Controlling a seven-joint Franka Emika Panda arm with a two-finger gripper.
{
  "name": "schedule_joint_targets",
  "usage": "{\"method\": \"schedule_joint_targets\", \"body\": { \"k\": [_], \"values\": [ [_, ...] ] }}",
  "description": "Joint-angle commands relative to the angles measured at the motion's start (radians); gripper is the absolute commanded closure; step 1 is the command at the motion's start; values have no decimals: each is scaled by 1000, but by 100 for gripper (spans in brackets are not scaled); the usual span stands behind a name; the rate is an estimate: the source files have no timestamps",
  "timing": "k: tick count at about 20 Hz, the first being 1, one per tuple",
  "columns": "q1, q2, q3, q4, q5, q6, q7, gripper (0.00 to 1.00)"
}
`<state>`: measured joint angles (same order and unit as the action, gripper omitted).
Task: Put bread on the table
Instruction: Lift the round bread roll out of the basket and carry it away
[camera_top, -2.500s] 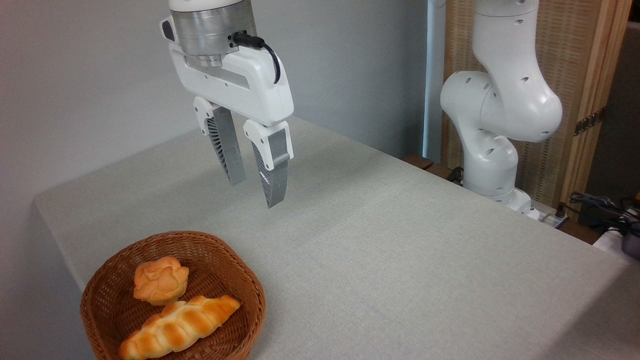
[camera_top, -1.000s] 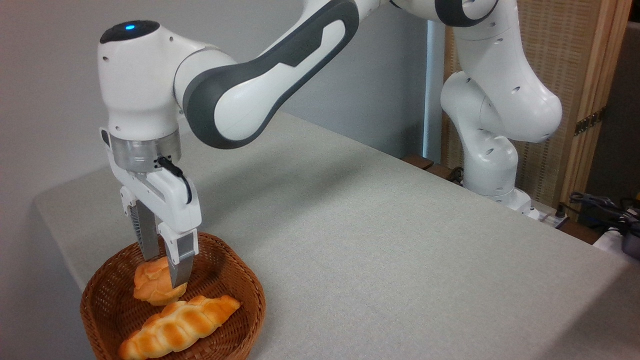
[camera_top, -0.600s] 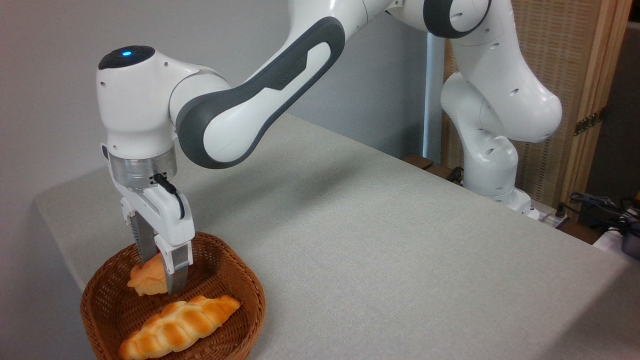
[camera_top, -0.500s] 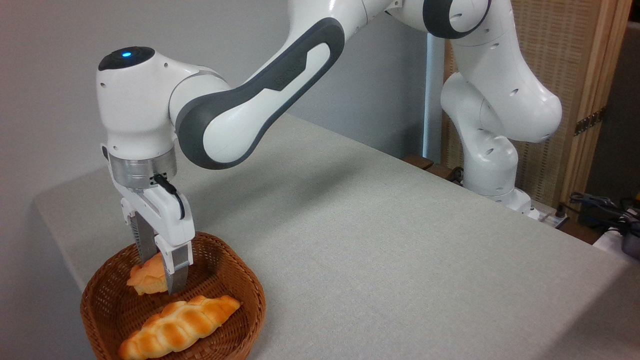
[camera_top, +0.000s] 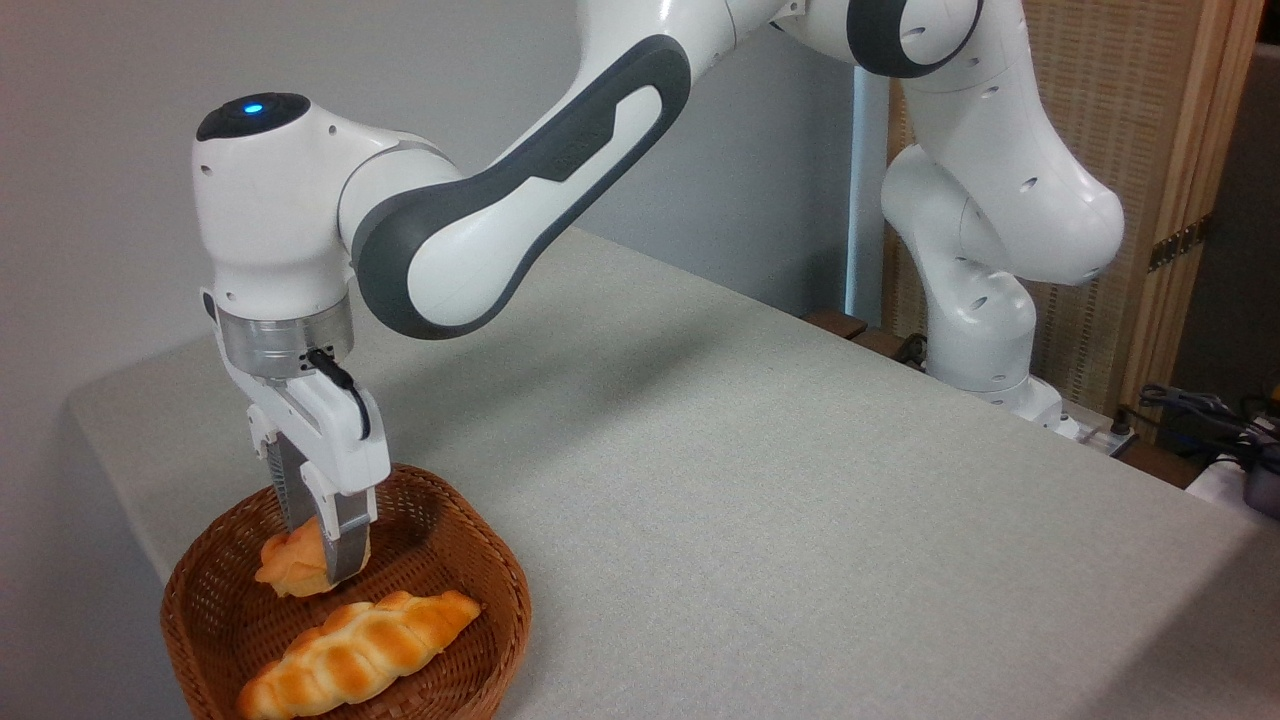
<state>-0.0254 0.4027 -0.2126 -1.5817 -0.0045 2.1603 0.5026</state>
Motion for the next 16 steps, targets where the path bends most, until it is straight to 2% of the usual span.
{"method": "schedule_joint_targets", "body": {
  "k": [1,5,9,11,12,14,15,16],
  "values": [
    [7,-7,-1,12,1,4,-13,59],
    [10,-44,7,15,-17,-23,-16,60],
    [10,-74,36,57,-40,-150,-12,60],
    [13,-125,48,52,-41,-190,-6,59],
    [31,-158,53,43,-51,-230,0,59],
    [50,-226,68,31,-74,-354,80,57],
    [50,-266,103,11,-81,-411,136,53],
    [48,-313,125,-32,-84,-456,204,53]
  ]
}}
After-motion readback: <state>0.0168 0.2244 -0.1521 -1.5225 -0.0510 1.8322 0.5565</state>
